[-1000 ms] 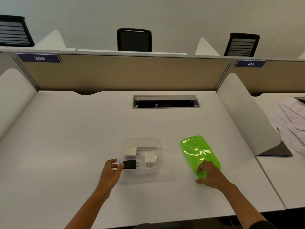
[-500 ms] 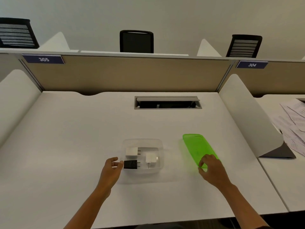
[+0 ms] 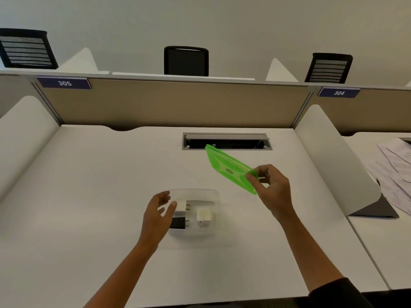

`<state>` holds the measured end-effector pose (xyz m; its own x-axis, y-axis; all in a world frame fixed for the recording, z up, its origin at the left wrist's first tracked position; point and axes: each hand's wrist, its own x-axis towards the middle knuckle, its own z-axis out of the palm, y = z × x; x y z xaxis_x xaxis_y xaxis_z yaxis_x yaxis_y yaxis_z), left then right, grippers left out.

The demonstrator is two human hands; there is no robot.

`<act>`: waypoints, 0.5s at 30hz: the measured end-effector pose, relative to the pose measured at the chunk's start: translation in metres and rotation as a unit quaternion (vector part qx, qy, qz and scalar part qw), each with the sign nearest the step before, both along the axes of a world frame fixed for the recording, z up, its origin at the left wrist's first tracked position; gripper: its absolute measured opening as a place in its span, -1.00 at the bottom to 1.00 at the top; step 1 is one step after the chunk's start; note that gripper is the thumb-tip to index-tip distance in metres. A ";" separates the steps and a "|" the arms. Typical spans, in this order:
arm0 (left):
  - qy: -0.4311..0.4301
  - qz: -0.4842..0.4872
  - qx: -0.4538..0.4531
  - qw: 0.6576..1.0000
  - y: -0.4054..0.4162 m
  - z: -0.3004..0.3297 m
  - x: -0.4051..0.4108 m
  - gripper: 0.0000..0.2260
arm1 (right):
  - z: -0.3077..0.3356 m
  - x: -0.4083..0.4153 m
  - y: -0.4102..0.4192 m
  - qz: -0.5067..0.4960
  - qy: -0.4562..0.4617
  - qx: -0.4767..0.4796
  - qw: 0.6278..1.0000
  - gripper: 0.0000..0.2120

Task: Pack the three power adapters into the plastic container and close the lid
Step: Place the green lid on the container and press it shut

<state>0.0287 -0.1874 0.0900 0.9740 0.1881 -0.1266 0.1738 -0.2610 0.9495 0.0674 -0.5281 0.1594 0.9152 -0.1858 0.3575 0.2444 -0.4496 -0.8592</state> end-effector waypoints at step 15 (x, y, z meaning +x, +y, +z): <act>0.011 0.009 0.011 1.000 0.009 -0.003 0.005 -0.54 | -0.028 0.023 0.071 -0.018 0.201 0.310 0.929 -0.77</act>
